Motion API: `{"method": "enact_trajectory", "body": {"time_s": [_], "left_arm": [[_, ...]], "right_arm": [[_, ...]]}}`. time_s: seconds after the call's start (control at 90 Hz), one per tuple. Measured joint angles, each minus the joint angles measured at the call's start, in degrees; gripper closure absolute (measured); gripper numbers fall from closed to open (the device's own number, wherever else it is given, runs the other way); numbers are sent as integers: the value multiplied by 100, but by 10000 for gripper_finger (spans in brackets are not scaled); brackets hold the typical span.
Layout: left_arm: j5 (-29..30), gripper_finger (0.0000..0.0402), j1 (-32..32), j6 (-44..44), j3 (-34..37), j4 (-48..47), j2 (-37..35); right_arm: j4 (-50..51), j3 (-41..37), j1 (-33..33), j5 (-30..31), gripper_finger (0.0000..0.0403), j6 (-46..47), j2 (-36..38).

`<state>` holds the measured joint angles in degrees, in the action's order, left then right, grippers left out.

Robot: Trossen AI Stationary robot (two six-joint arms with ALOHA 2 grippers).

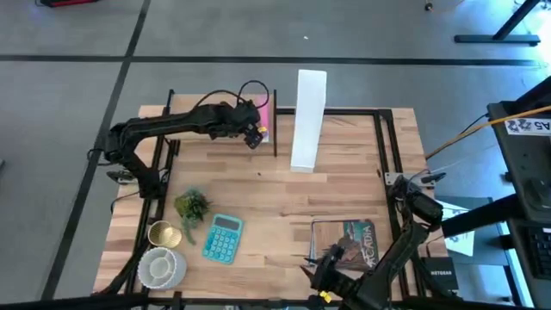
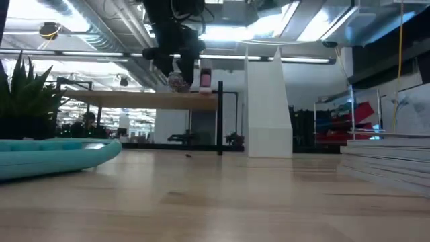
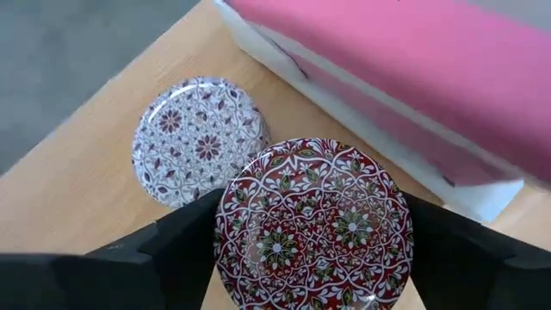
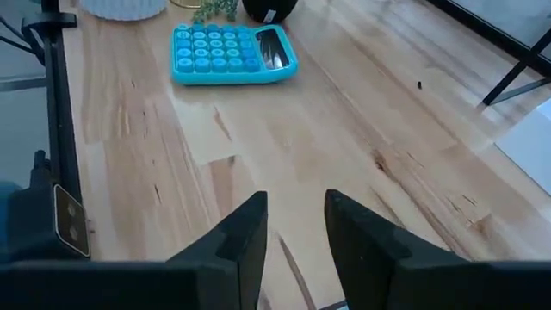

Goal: Stock shelves
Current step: Put the red patterned scented candle on the shelf

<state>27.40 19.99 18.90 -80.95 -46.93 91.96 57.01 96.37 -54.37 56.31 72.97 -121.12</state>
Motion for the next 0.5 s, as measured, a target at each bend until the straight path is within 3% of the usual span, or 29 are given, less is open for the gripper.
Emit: {"method": "enact_trajectory", "body": {"time_s": [0.5], "left_arm": [[-173,103,51,44,0,-324,-13]], "right_arm": [[-5,-1,0,-2,299,-101,0]]}}
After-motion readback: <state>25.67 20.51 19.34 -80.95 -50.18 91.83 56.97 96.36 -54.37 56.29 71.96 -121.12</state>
